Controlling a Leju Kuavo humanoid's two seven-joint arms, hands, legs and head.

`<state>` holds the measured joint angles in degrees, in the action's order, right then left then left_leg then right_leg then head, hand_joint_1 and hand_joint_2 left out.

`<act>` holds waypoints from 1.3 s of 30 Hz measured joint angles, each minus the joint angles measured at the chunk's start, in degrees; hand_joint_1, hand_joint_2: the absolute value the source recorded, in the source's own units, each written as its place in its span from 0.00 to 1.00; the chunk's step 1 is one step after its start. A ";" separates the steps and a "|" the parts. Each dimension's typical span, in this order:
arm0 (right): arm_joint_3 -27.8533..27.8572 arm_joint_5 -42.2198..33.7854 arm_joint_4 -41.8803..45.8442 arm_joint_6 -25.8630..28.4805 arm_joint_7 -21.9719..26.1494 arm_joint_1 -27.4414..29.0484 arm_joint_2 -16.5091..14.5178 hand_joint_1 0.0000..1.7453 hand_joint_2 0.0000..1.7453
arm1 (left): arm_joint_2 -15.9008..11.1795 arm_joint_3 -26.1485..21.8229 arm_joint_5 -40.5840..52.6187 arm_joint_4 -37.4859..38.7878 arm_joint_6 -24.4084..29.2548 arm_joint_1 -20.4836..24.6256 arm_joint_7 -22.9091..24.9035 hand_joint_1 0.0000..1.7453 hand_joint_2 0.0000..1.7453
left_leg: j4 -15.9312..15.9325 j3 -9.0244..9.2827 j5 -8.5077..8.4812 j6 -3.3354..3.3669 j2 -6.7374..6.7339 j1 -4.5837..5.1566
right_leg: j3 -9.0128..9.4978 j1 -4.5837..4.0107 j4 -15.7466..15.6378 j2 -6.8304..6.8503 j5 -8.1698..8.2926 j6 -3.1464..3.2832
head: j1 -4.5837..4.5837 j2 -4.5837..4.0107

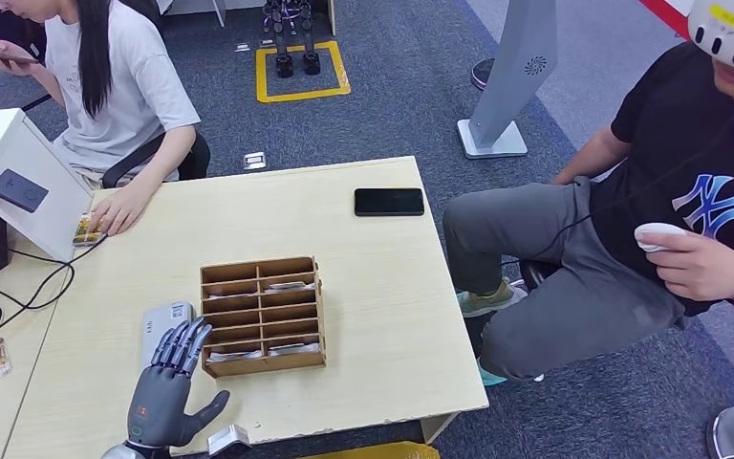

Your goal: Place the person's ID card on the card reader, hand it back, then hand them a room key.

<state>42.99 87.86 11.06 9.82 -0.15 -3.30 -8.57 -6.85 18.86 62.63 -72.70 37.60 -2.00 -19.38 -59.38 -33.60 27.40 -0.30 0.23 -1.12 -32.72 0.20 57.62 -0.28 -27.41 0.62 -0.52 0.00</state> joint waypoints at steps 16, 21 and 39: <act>0.32 -0.06 0.00 0.02 0.22 -0.01 -0.02 0.00 0.00 | -0.62 2.74 0.98 -3.80 -1.39 -1.61 -0.73 0.00 1.00 | 0.00 0.00 0.00 0.00 0.00 0.00 | 0.00 0.00 0.00 0.00 0.00 0.00 | 0.00 0.00; 0.37 -0.06 0.00 0.02 0.22 -0.01 -0.02 0.00 0.00 | -0.77 3.37 1.52 -4.17 -1.32 -1.98 -0.71 0.00 1.00 | 0.00 0.00 0.00 0.00 0.00 0.00 | 0.00 0.00 0.00 0.00 0.00 0.00 | 0.01 0.00; 0.44 0.20 0.00 -0.03 0.24 -0.02 -0.04 0.00 0.00 | -1.21 5.33 2.59 -4.41 -0.64 -1.44 2.10 0.00 1.00 | 0.00 0.01 0.00 0.00 0.00 0.00 | 0.00 0.00 0.00 0.00 0.00 0.00 | 0.00 0.00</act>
<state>43.43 88.06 11.06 9.79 0.09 -3.32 -8.61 -8.06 24.20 65.22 -77.11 36.96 -3.44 -17.28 -59.38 -33.60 27.40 -0.30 0.23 -1.12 -32.72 0.20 57.62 -0.28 -27.41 0.62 -0.52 0.00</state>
